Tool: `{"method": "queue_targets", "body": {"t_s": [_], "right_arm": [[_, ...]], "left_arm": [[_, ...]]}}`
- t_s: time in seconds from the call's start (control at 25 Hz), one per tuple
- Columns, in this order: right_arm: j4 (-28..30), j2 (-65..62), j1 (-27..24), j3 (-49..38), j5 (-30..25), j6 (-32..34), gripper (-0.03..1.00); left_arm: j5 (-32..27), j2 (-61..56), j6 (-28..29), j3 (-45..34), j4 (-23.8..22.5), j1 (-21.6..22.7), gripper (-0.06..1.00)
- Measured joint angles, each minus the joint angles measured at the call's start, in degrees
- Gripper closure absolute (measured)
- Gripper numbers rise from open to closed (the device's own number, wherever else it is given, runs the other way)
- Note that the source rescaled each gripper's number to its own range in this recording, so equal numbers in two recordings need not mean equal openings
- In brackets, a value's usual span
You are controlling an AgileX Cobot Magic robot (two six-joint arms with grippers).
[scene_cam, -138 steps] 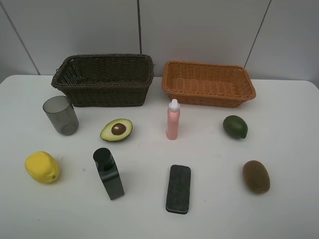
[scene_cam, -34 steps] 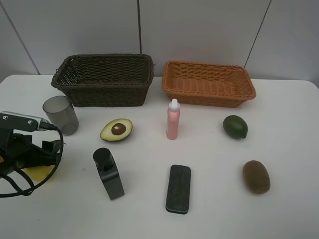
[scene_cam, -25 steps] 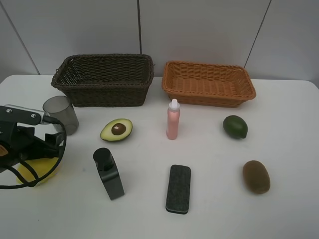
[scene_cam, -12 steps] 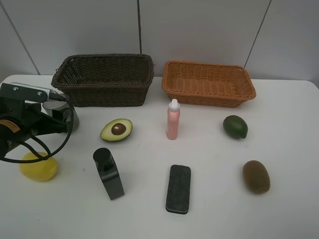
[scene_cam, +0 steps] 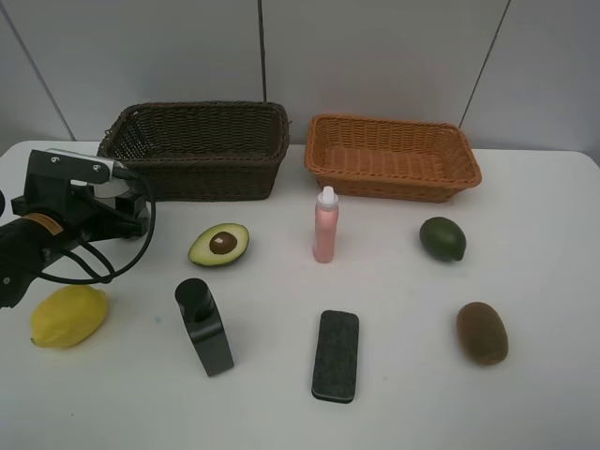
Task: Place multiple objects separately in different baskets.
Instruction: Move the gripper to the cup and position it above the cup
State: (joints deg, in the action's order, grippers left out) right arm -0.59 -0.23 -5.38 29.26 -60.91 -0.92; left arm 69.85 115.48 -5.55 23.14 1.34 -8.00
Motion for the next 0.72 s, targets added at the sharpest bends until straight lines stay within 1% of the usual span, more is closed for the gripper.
{"method": "queue_targets", "body": {"t_s": [0.24, 0.52, 0.64, 0.72], "right_arm": [[0.0, 0.0, 0.0, 0.0, 0.0, 0.0, -0.03], [0.0, 0.0, 0.0, 0.0, 0.0, 0.0, -0.03], [0.0, 0.0, 0.0, 0.0, 0.0, 0.0, -0.03], [0.0, 0.0, 0.0, 0.0, 0.0, 0.0, -0.03]], "left_arm": [[-0.1, 0.7, 0.0, 2.1, -0.5, 0.0, 0.12], [-0.1, 0.7, 0.6, 2.3, -0.9, 0.0, 0.12], [0.2, 0.7, 1.7, 1.7, -0.9, 0.0, 0.17], [1.2, 0.6, 1.9, 0.4, -0.9, 0.0, 0.17]]}}
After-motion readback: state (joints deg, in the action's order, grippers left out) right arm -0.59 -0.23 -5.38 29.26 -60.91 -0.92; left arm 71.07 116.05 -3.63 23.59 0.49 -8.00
